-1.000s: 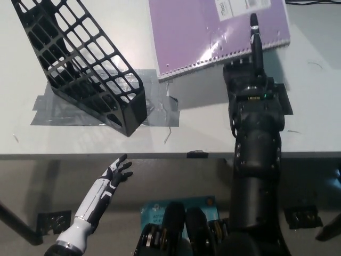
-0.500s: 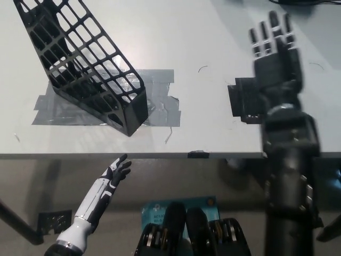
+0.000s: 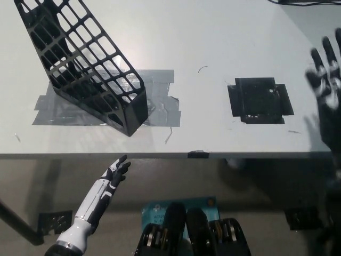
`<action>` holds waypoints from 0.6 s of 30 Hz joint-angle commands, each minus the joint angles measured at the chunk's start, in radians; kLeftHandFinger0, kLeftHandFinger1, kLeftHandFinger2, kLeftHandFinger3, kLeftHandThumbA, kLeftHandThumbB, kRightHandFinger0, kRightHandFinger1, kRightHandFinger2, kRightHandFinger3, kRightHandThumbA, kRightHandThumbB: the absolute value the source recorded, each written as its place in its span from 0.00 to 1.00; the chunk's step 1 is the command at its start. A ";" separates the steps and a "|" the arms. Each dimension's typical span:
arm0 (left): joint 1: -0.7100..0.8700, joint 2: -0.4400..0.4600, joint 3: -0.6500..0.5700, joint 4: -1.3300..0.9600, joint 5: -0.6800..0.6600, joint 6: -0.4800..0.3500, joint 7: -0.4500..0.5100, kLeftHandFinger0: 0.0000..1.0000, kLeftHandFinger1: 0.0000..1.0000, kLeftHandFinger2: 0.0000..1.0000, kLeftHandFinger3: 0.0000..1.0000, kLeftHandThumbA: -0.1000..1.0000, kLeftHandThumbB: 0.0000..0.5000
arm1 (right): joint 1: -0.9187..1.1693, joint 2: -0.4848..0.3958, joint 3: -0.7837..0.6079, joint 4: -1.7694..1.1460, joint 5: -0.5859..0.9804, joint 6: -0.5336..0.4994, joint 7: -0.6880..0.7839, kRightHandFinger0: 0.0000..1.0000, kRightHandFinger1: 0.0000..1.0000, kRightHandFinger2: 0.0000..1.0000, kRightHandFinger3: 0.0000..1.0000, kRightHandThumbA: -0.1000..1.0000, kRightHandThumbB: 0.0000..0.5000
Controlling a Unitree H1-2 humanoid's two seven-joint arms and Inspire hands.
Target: A shelf with a book inside it is placed on the center of the desk infront of the robot. The robot uses its right hand to grab the book, take it out and hand it to a person.
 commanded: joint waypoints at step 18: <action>0.147 -0.050 0.041 -0.031 -0.053 -0.067 0.035 1.00 1.00 1.00 1.00 1.00 0.51 | 0.283 -0.151 0.375 0.353 -0.544 -0.266 0.222 1.00 1.00 1.00 1.00 1.00 0.68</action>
